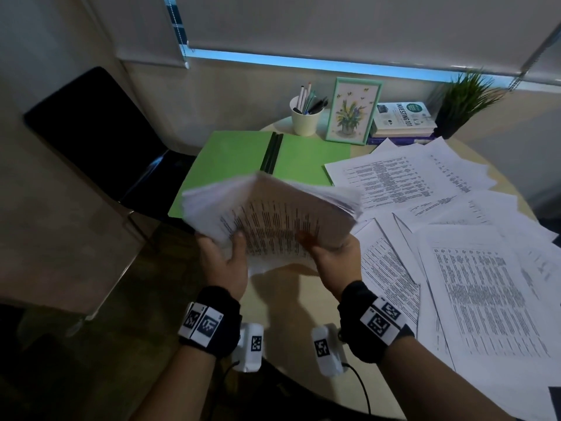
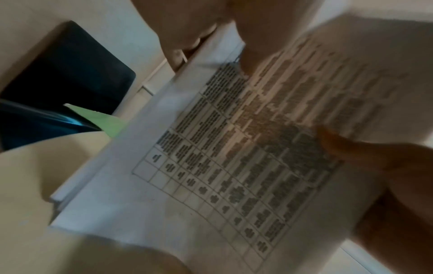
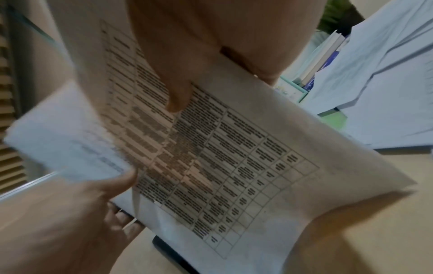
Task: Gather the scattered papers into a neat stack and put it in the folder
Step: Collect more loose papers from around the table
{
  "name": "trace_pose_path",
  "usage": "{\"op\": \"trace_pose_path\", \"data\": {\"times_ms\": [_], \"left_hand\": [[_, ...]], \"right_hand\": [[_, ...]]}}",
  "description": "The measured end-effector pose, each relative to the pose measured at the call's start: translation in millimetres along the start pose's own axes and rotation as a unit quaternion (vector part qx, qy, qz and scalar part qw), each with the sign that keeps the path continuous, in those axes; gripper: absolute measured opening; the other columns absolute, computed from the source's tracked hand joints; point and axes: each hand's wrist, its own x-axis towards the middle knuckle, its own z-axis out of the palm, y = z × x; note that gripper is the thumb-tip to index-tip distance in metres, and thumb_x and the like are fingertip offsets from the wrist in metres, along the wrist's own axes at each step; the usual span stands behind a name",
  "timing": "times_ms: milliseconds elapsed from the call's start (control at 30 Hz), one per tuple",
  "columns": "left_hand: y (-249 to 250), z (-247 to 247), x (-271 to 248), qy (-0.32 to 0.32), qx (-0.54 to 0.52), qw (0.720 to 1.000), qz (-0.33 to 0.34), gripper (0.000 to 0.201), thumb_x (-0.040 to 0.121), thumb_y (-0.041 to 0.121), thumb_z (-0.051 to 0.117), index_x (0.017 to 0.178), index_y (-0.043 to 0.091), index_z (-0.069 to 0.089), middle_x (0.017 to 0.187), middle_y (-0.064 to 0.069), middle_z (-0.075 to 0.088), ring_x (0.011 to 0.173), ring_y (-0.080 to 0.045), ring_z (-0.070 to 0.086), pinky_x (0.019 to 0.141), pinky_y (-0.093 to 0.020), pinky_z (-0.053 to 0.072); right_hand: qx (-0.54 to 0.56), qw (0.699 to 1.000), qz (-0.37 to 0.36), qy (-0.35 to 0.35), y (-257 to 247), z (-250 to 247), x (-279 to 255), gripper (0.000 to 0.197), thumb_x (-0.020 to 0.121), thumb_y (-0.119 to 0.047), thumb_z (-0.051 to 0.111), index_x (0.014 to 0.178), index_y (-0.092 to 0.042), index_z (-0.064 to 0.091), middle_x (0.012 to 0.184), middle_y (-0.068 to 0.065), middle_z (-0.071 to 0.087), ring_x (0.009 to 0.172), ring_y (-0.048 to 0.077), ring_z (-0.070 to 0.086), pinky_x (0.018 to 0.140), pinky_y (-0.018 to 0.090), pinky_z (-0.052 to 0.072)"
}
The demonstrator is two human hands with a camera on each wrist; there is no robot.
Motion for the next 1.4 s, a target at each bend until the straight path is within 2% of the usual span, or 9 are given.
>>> {"op": "trace_pose_path", "data": {"times_ms": [167,400,600,700,833,967,1067,1267,1400], "left_hand": [[11.6,21.5,-4.6,0.001,0.033,0.997,0.077,0.029,0.100,0.025,0.043,0.118,0.042,0.027,0.105,0.021,0.044,0.090,0.015,0.048,0.073,-0.010,0.038],[8.8,25.5,-11.3,0.022,0.011,0.995,0.094,0.038,0.095,0.035,0.046,0.115,0.058,0.023,0.115,0.024,0.045,0.105,0.005,0.053,0.083,-0.016,0.048],[-22.6,18.7,-18.6,-0.073,0.126,0.985,-0.088,0.054,0.102,0.036,0.035,0.147,0.014,0.015,0.144,-0.012,0.041,0.122,-0.021,0.048,0.090,-0.021,0.035],[-25.8,12.9,-6.6,-0.047,0.148,0.986,-0.067,0.052,0.102,0.029,0.037,0.144,0.003,0.021,0.136,-0.011,0.047,0.122,-0.031,0.051,0.089,-0.025,0.037],[-48.6,-2.3,12.9,-0.074,0.213,0.973,-0.054,0.043,0.101,0.027,0.040,0.137,0.005,0.032,0.130,-0.017,0.054,0.117,-0.035,0.054,0.093,-0.038,0.046],[-83.0,-20.4,8.7,-0.166,0.286,0.928,-0.170,0.051,0.102,0.035,0.035,0.146,0.013,0.021,0.148,-0.015,0.039,0.133,-0.034,0.042,0.107,-0.047,0.038],[-99.2,-27.0,-3.3,-0.182,0.299,0.909,-0.227,0.046,0.102,0.031,0.037,0.143,0.014,0.026,0.137,-0.013,0.049,0.121,-0.032,0.052,0.099,-0.045,0.046],[-106.9,-23.9,0.3,-0.140,0.349,0.897,-0.234,0.042,0.098,0.030,0.049,0.135,0.014,0.037,0.126,-0.011,0.058,0.111,-0.032,0.060,0.090,-0.042,0.053],[-107.8,-30.0,10.2,-0.130,0.400,0.889,-0.185,0.047,0.089,0.035,0.063,0.129,0.017,0.049,0.128,-0.005,0.053,0.111,-0.028,0.058,0.093,-0.043,0.052]], "right_hand": [[0.015,0.998,-0.054,-0.003,-19.9,18.9,2.2,0.007,0.083,-0.009,0.074,0.089,-0.014,0.072,0.080,-0.009,0.074,0.079,0.013,0.068,0.071,0.030,0.058],[-0.012,0.996,-0.079,0.051,-15.9,17.6,3.4,0.008,0.083,-0.017,0.076,0.084,-0.018,0.068,0.075,-0.007,0.070,0.072,0.010,0.063,0.063,0.023,0.052],[-0.124,0.991,0.037,-0.034,22.6,12.3,6.2,0.020,0.089,-0.016,0.066,0.109,-0.013,0.066,0.096,-0.001,0.068,0.091,0.020,0.063,0.073,0.025,0.047],[-0.137,0.989,0.032,-0.052,11.2,10.8,14.6,0.022,0.090,-0.014,0.065,0.112,-0.017,0.063,0.097,-0.002,0.067,0.090,0.018,0.062,0.077,0.027,0.048],[-0.218,0.961,0.085,-0.145,7.5,6.7,32.2,0.023,0.090,-0.019,0.066,0.111,-0.015,0.058,0.094,0.001,0.067,0.087,0.021,0.065,0.073,0.028,0.052],[-0.317,0.906,0.189,-0.208,35.8,5.9,35.0,0.026,0.089,-0.019,0.067,0.109,-0.004,0.059,0.100,0.010,0.068,0.088,0.026,0.064,0.072,0.029,0.051],[-0.375,0.865,0.236,-0.238,54.7,8.3,22.1,0.033,0.090,-0.024,0.067,0.115,-0.005,0.056,0.106,0.008,0.065,0.088,0.024,0.060,0.070,0.027,0.047],[-0.449,0.857,0.207,-0.146,68.4,14.6,5.5,0.040,0.087,-0.027,0.068,0.115,-0.012,0.044,0.106,0.007,0.063,0.085,0.025,0.058,0.072,0.032,0.049],[-0.524,0.832,0.146,-0.111,74.0,13.3,-0.3,0.064,0.081,-0.037,0.073,0.127,-0.009,0.038,0.125,0.011,0.049,0.114,0.031,0.051,0.092,0.041,0.048]]}}
